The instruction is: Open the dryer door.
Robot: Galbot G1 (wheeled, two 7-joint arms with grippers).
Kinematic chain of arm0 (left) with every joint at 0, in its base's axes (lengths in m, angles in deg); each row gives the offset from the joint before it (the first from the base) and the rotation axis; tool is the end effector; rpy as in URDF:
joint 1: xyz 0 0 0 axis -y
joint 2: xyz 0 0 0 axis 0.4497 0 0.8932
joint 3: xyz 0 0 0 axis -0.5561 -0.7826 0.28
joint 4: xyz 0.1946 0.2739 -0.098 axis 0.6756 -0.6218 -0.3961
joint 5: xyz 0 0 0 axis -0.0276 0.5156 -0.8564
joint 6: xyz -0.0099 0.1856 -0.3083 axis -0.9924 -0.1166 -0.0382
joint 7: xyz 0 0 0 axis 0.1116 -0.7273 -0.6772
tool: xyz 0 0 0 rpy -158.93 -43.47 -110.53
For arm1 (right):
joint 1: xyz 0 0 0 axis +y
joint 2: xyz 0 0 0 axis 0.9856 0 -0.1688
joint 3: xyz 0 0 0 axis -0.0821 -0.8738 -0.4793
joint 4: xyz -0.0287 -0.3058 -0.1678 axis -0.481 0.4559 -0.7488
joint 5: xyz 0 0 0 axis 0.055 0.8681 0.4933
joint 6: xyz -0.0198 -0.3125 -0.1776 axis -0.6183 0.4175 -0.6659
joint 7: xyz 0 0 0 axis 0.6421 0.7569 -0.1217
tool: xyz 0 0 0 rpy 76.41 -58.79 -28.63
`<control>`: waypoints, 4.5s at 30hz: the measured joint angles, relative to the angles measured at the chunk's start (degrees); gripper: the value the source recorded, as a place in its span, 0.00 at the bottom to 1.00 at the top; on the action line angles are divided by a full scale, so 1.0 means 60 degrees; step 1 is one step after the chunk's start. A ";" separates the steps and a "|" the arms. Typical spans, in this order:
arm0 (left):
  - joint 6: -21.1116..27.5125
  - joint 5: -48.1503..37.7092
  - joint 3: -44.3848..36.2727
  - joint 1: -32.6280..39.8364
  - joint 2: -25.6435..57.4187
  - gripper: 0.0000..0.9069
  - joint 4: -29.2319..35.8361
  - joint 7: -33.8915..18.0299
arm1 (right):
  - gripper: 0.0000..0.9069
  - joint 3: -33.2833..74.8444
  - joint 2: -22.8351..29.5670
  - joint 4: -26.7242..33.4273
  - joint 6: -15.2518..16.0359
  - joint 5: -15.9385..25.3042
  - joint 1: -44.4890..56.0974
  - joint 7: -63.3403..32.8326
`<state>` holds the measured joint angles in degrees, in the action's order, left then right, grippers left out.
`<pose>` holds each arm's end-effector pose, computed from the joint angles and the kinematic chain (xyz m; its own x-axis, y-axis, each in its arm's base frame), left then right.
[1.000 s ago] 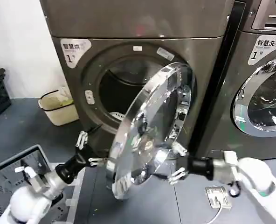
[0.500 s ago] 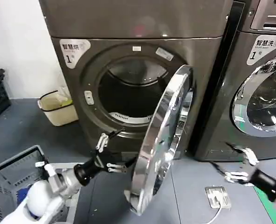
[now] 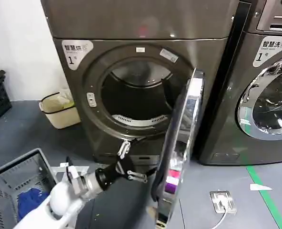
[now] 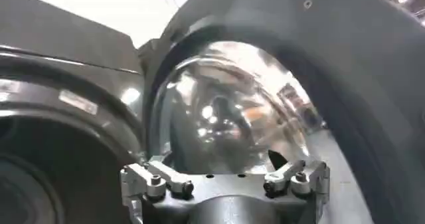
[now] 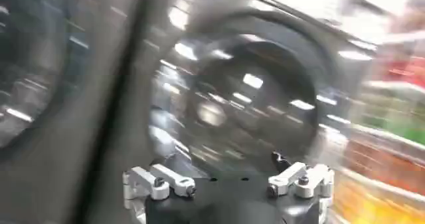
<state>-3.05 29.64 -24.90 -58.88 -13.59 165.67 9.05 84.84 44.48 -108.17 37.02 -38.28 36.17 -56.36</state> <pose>0.3081 0.0027 -0.2288 -0.3847 0.8893 -0.2471 0.8270 0.4510 0.3357 0.0070 -0.3572 -0.1962 -0.8647 0.5001 -0.0455 0.4836 0.8047 -0.3444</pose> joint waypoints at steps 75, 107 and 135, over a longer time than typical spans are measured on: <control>0.1974 0.0740 -0.4189 0.4888 -0.5250 1.00 -0.5340 -0.1924 | 1.00 0.3145 0.1874 0.0725 0.1183 0.2421 -0.0479 -0.4330; 0.5568 -0.1904 0.1745 -0.2275 0.1435 1.00 0.2371 -0.4535 | 1.00 0.2213 0.1119 0.0804 0.1330 0.2200 -0.0964 -0.4183; 0.9486 -1.2167 0.5859 -0.3330 0.2231 1.00 0.2620 -1.4739 | 1.00 0.1446 0.1137 0.0687 0.1550 0.2008 -0.1195 -0.3868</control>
<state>53.86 -43.37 10.25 -78.85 -0.20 181.39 -79.39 93.52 51.30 -104.05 46.31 -26.23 29.00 -79.57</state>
